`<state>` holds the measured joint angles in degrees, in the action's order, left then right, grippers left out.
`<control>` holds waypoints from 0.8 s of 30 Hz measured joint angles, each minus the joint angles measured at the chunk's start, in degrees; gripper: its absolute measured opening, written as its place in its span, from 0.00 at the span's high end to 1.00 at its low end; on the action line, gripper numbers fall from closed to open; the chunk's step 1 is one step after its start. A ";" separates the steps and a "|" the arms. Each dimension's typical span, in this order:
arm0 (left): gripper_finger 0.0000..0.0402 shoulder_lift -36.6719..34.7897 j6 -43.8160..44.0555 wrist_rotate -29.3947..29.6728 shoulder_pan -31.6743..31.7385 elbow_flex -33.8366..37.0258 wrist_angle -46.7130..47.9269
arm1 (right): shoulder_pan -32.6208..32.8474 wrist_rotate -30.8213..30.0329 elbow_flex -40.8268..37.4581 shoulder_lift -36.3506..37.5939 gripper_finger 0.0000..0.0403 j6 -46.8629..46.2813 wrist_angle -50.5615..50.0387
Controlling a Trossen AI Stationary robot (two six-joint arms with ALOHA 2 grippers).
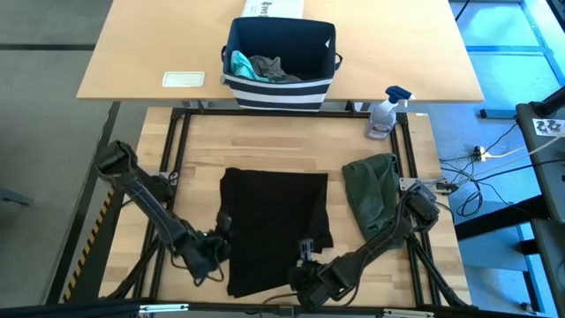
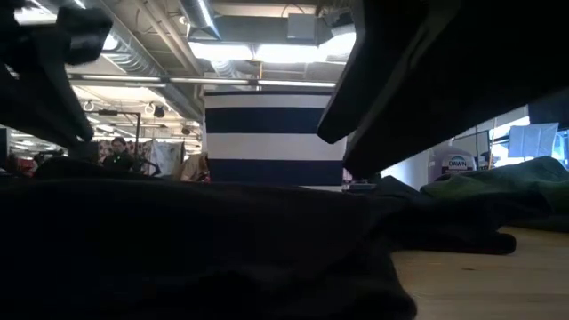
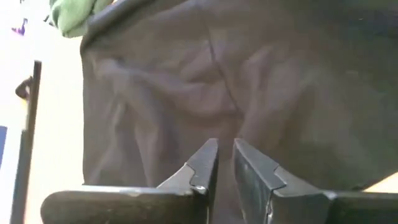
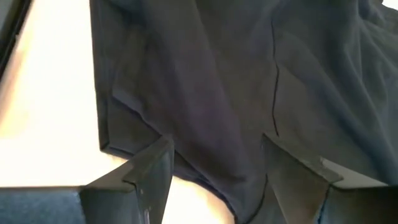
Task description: Fold Laundry from Bin
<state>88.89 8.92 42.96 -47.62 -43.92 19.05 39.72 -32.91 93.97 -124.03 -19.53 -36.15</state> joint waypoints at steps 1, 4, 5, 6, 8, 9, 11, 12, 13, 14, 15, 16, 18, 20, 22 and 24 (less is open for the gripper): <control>0.90 -1.95 0.66 0.03 -0.17 2.68 -2.81 | 0.01 0.00 0.00 0.00 0.40 -0.03 0.01; 0.93 -7.93 0.97 -0.25 -0.17 9.85 -12.18 | 0.02 0.13 0.02 -0.27 0.40 -1.19 0.10; 0.93 -9.66 1.04 -0.23 0.16 11.61 -13.89 | 0.02 0.11 0.02 -0.44 0.40 -1.46 0.09; 0.94 -11.21 1.06 -0.17 0.55 12.97 -15.10 | 0.02 -0.08 0.02 -0.58 0.40 -1.46 -0.07; 0.95 -13.66 1.16 -0.13 1.48 14.77 -15.50 | 0.04 -0.07 0.00 -1.18 0.40 -1.61 0.22; 0.95 -14.43 1.25 -0.11 2.00 15.37 -15.66 | 0.07 -0.10 0.00 -1.34 0.40 -1.99 0.53; 0.96 -15.10 1.21 -0.27 3.48 16.26 -15.83 | 0.09 -0.34 0.00 -2.05 0.40 -2.74 0.47; 0.96 -15.13 1.22 -0.43 4.46 16.59 -15.79 | 0.09 -0.21 0.00 -2.52 0.40 -2.99 0.45; 0.96 -15.05 1.24 -0.93 5.46 16.95 -15.84 | 0.07 -0.10 0.00 -2.94 0.40 -3.10 0.15; 0.96 -14.98 1.26 -1.81 6.63 17.37 -15.83 | 0.07 -0.10 0.00 -3.42 0.40 -3.15 -0.25; 0.96 -14.73 1.26 -3.27 7.94 17.74 -15.81 | 0.07 -0.10 -0.02 -3.74 0.40 -3.15 -0.39; 0.96 -14.42 1.26 -4.77 9.14 18.07 -15.84 | 0.07 -0.31 -0.02 -3.76 0.40 -3.30 -0.38; 0.96 -14.20 1.23 -6.62 11.34 18.76 -15.78 | 0.07 -0.55 -0.02 -3.71 0.40 -4.54 0.06; 0.96 -14.03 1.23 -7.62 13.27 19.09 -16.45 | 0.01 -0.50 0.02 -3.65 0.40 -5.34 0.60; 0.96 -14.02 1.15 -8.13 14.97 19.36 -16.34 | 0.00 -0.26 0.00 -3.65 0.40 -5.65 0.32; 0.96 -14.02 1.03 -8.16 16.64 19.56 -16.33 | 0.00 0.52 0.00 -3.65 0.40 -6.15 0.41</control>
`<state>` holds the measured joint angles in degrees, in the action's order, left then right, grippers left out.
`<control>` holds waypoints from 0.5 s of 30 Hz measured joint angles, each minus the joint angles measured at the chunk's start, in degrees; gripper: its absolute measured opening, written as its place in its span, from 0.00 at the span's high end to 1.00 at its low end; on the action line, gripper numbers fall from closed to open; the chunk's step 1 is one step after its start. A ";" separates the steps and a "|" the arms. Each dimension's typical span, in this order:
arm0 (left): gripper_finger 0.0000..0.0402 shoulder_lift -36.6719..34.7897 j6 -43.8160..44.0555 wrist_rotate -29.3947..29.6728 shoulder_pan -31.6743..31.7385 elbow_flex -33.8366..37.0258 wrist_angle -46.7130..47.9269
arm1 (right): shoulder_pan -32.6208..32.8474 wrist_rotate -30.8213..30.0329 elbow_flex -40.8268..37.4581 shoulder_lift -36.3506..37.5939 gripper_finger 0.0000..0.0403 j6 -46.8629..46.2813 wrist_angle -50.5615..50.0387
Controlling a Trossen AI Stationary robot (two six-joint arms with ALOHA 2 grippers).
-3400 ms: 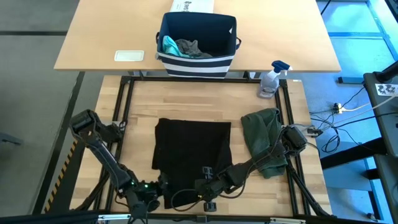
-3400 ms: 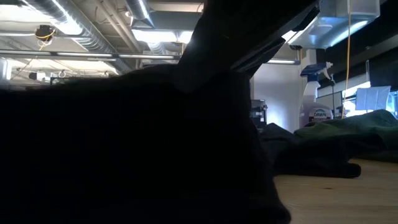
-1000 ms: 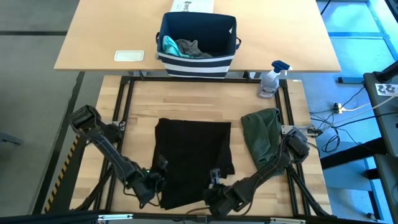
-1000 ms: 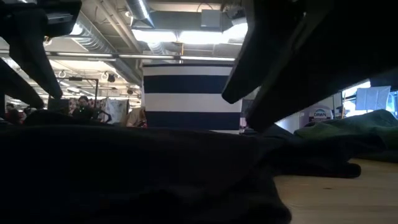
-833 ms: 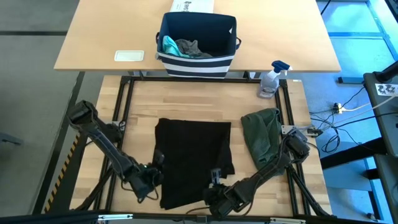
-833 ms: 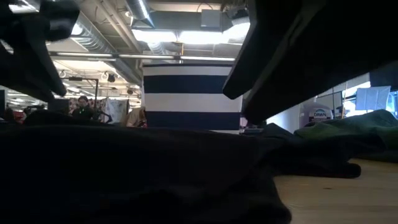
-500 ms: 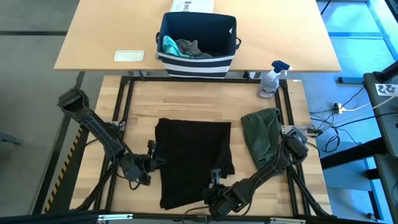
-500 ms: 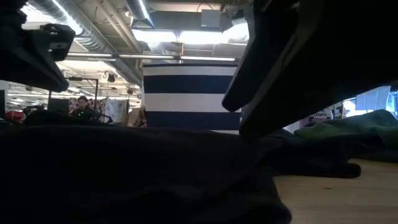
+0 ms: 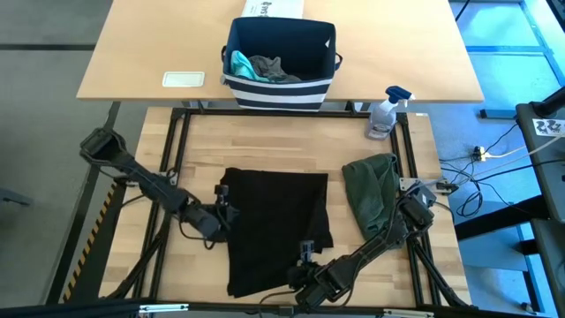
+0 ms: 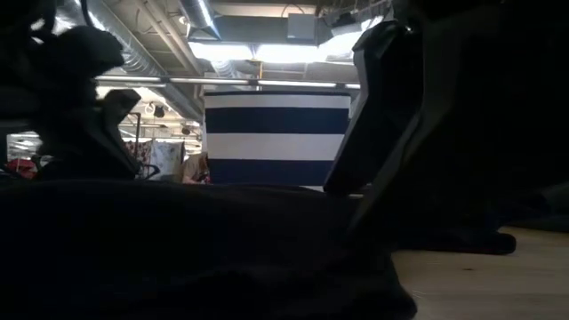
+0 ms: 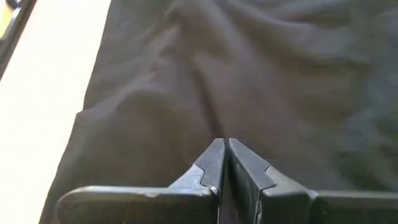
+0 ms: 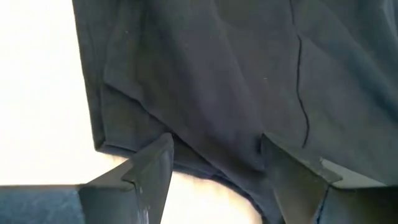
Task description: Fold Laundry from Bin
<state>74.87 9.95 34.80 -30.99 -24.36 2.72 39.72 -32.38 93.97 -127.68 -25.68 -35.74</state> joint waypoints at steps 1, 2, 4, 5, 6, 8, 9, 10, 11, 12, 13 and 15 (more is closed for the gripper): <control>0.96 0.00 -0.11 -0.02 0.84 0.05 0.00 | 0.00 0.06 0.00 0.00 0.40 -0.32 0.24; 0.96 0.00 -0.26 -0.05 1.60 0.09 0.00 | 0.00 0.03 0.00 0.00 0.40 -0.61 0.84; 0.96 0.00 -1.14 -1.06 3.24 0.11 -0.04 | 0.04 -0.12 0.00 0.10 0.40 0.14 3.47; 0.96 0.00 -1.43 -1.89 3.99 0.11 -0.01 | 0.15 -0.50 0.00 0.46 0.40 0.72 4.50; 0.96 0.00 -1.75 -2.50 4.71 0.11 0.04 | 0.18 -1.02 0.00 0.73 0.40 1.47 5.66; 0.96 0.00 -2.26 -3.46 5.89 0.11 0.06 | 0.13 -1.43 0.13 1.03 0.40 1.91 7.55; 0.96 0.00 -2.82 -4.23 6.50 0.11 0.14 | 0.08 -1.52 0.13 1.05 0.40 1.92 7.85; 0.96 0.00 -3.01 -4.94 7.11 0.11 0.15 | -0.03 -1.50 0.09 0.78 0.40 1.91 8.30; 0.96 0.00 -3.05 -5.51 7.71 0.12 0.20 | -0.29 -1.44 0.09 0.02 0.40 1.91 9.55; 0.96 0.00 -3.05 -6.03 8.25 0.21 0.15 | -0.56 -1.17 0.09 -0.65 0.40 1.93 10.90; 0.96 0.00 -3.05 -6.57 8.80 0.33 0.16 | -0.81 -1.05 0.09 -1.20 0.40 1.93 11.32; 0.96 0.02 -3.04 -7.62 9.85 0.84 0.18 | -1.25 -0.15 0.00 -2.58 0.40 1.95 12.46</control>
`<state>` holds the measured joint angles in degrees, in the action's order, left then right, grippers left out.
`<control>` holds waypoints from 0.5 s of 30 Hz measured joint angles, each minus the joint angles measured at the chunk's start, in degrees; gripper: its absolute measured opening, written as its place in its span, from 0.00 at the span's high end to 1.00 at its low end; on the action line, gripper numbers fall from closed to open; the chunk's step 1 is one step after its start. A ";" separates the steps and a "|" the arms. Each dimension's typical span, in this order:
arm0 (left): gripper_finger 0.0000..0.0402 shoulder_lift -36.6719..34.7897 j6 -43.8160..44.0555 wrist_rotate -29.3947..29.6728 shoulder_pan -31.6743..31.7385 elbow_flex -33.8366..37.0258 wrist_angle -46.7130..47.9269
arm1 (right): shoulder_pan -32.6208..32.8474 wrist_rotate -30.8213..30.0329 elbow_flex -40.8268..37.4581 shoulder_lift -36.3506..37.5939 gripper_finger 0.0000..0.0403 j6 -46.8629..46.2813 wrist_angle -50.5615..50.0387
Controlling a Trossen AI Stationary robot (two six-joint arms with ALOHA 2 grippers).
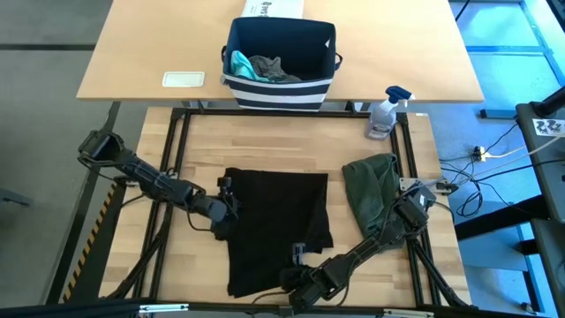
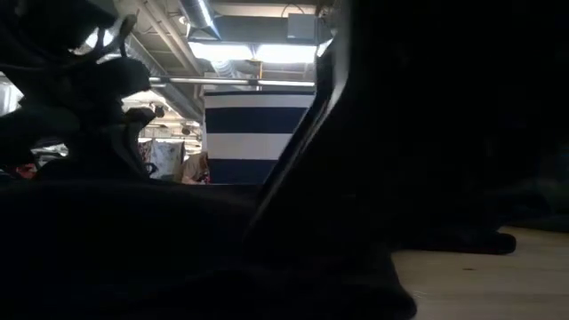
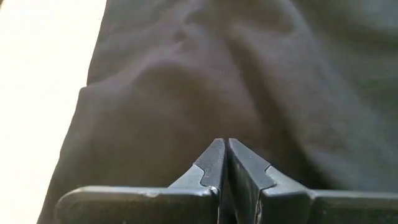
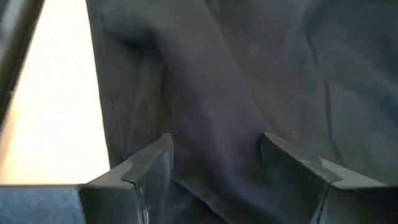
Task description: Fold Laundry from Bin
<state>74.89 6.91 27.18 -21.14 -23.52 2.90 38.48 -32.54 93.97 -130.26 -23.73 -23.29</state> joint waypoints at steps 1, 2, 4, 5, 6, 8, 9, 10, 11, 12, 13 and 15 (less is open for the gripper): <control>0.96 0.00 0.04 -0.37 0.55 0.34 -0.02 | -0.04 0.23 0.00 -0.51 0.40 -0.02 0.16; 0.96 0.00 0.07 -0.70 1.16 0.71 0.09 | -0.04 0.36 0.00 -1.07 0.40 -0.07 0.11; 0.96 0.00 0.21 -1.72 2.30 1.45 0.02 | 0.01 0.72 0.15 -1.60 0.40 -0.08 -0.05; 0.96 0.00 0.39 -1.97 2.87 1.86 0.06 | 0.11 0.88 0.19 -1.70 0.40 -0.11 -0.23; 0.96 0.00 0.48 -2.37 3.51 2.20 0.06 | 0.17 0.99 0.20 -1.72 0.40 -0.11 -0.34; 0.96 0.00 0.49 -3.18 4.77 2.83 0.04 | 0.59 1.64 0.20 -1.73 0.40 -0.24 -0.32; 0.96 0.00 0.49 -3.64 5.46 3.11 -0.03 | 0.86 1.72 0.19 -1.44 0.40 -0.23 -0.44; 0.96 0.00 0.49 -4.16 6.20 3.37 -0.05 | 1.23 1.89 0.17 -1.11 0.40 -0.18 -0.80; 0.96 0.00 0.49 -4.62 6.97 3.59 -0.18 | 1.57 2.47 0.10 -0.88 0.40 -0.19 -0.93; 0.96 -0.02 0.48 -5.06 7.65 3.77 -0.44 | 1.94 3.12 0.07 -0.47 0.40 -0.33 -1.00; 0.96 -0.02 0.49 -5.46 8.35 3.94 -0.53 | 2.10 3.46 0.06 -0.31 0.40 -0.42 -1.12; 0.96 -0.06 0.47 -5.88 9.57 4.04 -0.59 | 2.59 4.23 0.07 -0.22 0.40 -0.57 -1.10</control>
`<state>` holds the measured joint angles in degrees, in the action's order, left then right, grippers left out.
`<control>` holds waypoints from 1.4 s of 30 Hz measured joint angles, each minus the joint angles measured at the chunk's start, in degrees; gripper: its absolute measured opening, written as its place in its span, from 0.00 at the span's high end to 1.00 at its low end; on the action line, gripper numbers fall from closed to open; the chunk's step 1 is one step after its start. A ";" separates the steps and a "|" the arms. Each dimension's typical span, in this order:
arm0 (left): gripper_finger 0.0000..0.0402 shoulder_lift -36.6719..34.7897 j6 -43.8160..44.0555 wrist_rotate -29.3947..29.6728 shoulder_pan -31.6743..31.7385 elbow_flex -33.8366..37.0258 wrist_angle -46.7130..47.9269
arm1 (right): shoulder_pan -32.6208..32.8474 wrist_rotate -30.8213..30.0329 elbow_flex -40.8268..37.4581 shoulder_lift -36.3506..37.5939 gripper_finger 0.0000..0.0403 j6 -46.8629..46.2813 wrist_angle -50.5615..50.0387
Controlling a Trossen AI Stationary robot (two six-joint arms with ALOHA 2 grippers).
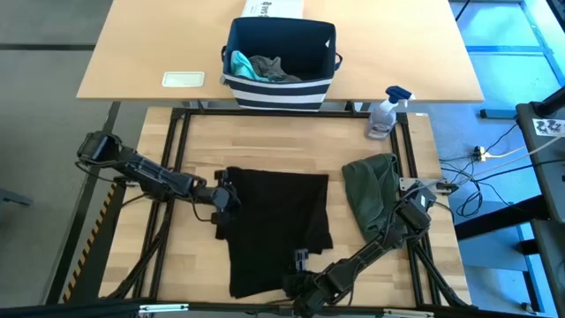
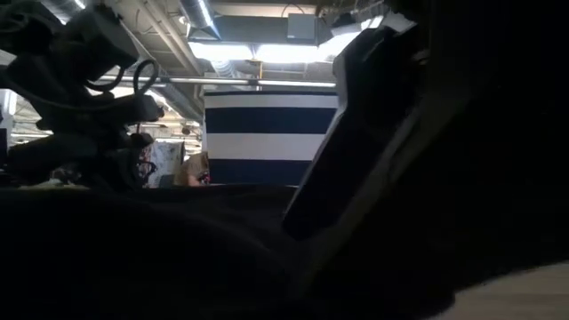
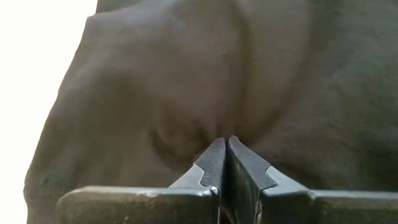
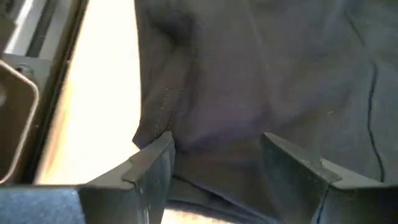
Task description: Fold Laundry from Bin
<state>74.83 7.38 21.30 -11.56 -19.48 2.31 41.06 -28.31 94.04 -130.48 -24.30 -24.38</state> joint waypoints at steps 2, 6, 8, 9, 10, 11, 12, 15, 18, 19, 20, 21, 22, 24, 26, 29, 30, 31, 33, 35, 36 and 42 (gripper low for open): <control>0.96 0.00 0.01 -0.03 0.98 0.04 0.02 | 0.25 0.68 0.10 0.00 0.40 -0.19 0.04; 0.96 0.00 -0.06 -0.08 2.63 0.04 0.17 | 0.93 2.38 0.15 0.07 0.40 -2.55 -0.78; 0.96 0.02 -0.31 -0.10 3.27 0.04 0.21 | 1.06 2.45 0.19 0.10 0.40 -2.99 -1.30; 0.96 0.02 -0.33 -0.08 3.55 0.04 0.21 | 1.24 2.59 0.19 0.11 0.40 -3.11 -1.55; 0.96 0.02 -0.35 -0.08 3.79 0.04 0.23 | 1.28 2.57 0.19 0.13 0.40 -3.12 -1.64; 0.96 0.02 -0.43 -0.07 4.03 0.04 0.23 | 1.33 2.62 0.19 0.13 0.40 -3.12 -1.77; 0.96 0.02 -0.61 0.07 4.17 0.06 0.29 | 1.39 2.66 0.19 0.13 0.40 -3.34 -1.89; 0.96 0.02 -2.40 0.46 4.04 0.13 -0.29 | 1.35 2.43 0.19 0.65 0.40 -3.83 -2.56; 0.96 -0.05 -4.25 0.81 3.61 0.15 -1.84 | 1.37 0.86 0.11 2.25 0.40 -3.77 -3.22; 0.96 -0.23 -4.68 1.15 3.55 0.13 -2.03 | 1.37 0.08 0.09 3.25 0.40 -3.80 -3.32; 0.96 -0.32 -4.95 1.55 3.55 -0.12 -2.05 | 1.39 -1.01 0.09 4.43 0.40 -3.77 -3.23; 0.96 -0.56 -5.22 1.86 3.55 -0.53 -2.08 | 1.39 -2.15 0.11 5.62 0.40 -3.77 -3.05; 0.96 -1.00 -5.83 1.95 3.57 -0.92 -2.18 | 1.41 -3.02 0.17 6.79 0.40 -3.70 -3.08; 0.96 -2.11 -7.43 1.97 3.55 -1.81 -2.50 | 1.37 -4.77 0.18 8.63 0.40 -3.47 -3.68; 0.96 -3.42 -8.50 2.04 3.53 -2.55 -2.51 | 1.35 -6.33 0.19 9.80 0.40 -3.45 -5.59; 0.96 -5.87 -9.53 2.25 3.53 -3.99 -2.68 | 1.33 -8.63 0.17 11.13 0.40 -4.08 -10.23; 0.96 -6.75 -9.79 2.36 3.53 -4.32 -2.78 | 1.15 -9.55 0.17 11.39 0.40 -4.64 -11.88; 0.96 -7.53 -10.51 2.61 3.53 -4.53 -2.76 | 0.83 -10.06 0.17 11.52 0.40 -5.45 -13.25; 0.96 -8.60 -11.65 4.12 3.59 -4.79 -2.81 | -0.23 -9.67 0.12 11.52 0.40 -6.16 -15.01; 0.96 -9.18 -12.23 5.11 4.34 -4.79 -2.78 | -1.85 -8.98 -1.16 11.80 0.40 -5.89 -13.96; 0.96 -9.27 -12.37 4.94 4.97 -4.79 -2.76 | -2.78 -8.18 -2.27 12.27 0.40 -5.33 -12.47; 0.96 -9.27 -12.41 -1.60 8.46 -4.79 -2.70 | -7.85 -6.36 -14.37 20.01 0.40 -3.28 -3.89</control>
<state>65.56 -5.03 19.70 -3.10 -24.27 -0.39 33.21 -34.67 79.67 -110.47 -27.58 -28.28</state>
